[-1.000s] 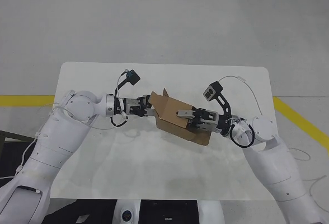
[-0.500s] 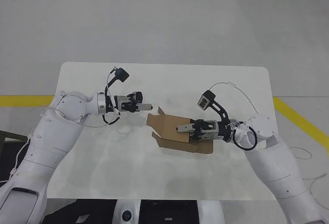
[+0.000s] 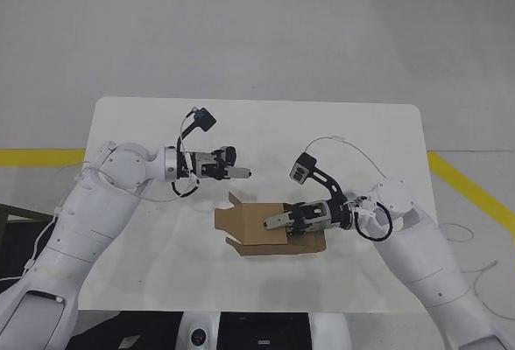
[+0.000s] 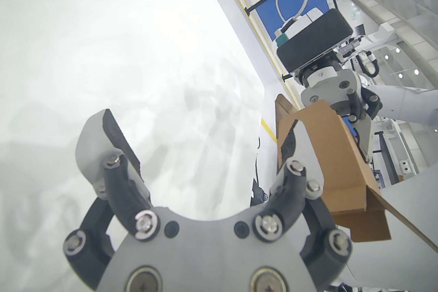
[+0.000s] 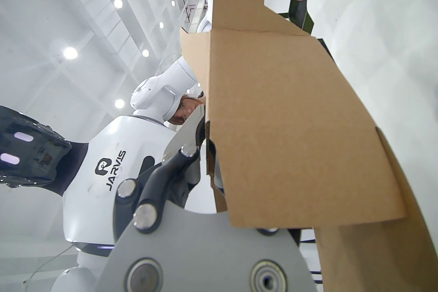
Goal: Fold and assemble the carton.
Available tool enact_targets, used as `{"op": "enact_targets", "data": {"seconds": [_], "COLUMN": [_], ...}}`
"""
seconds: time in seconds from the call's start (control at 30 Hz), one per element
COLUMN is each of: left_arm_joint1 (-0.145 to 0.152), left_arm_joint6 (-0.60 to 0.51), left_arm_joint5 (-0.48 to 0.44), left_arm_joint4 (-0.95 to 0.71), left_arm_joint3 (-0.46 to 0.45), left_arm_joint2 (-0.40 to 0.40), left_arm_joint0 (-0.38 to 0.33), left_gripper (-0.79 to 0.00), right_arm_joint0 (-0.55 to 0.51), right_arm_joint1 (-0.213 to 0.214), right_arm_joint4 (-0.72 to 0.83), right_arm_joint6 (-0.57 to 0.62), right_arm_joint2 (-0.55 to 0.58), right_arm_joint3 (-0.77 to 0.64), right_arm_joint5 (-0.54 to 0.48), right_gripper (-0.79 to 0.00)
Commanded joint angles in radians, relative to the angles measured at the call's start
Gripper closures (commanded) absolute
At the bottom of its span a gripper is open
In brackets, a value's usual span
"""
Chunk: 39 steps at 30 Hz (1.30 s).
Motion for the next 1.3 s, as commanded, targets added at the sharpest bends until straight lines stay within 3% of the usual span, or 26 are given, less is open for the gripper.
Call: {"op": "enact_targets", "data": {"seconds": [0.0,0.43,0.8,1.27], "left_arm_joint1": [-0.001,0.003,-0.004,-0.016], "left_arm_joint6": [-0.012,-0.053,-0.062,-0.061], "left_arm_joint5": [-0.004,-0.001,0.007,0.0], "left_arm_joint4": [-0.015,-0.054,-0.068,-0.079], "left_arm_joint3": [-0.003,-0.015,-0.05,-0.028], "left_arm_joint2": [0.003,-0.006,0.02,0.049], "left_arm_joint0": [-0.002,0.005,0.005,-0.018], "left_gripper": [-0.785,-0.785,-0.785,-0.785], "right_arm_joint0": [0.004,0.002,0.002,-0.003], "right_arm_joint1": [0.0,0.014,0.014,0.014], "right_arm_joint4": [0.001,-0.011,-0.003,-0.002], "right_arm_joint6": [-0.019,-0.071,-0.084,-0.082], "right_arm_joint2": [0.007,0.082,0.08,0.073], "right_arm_joint3": [0.014,0.058,0.043,0.018], "right_arm_joint5": [-0.005,-0.02,-0.019,-0.019], "right_gripper": [0.0,0.0,0.0,0.0]}}
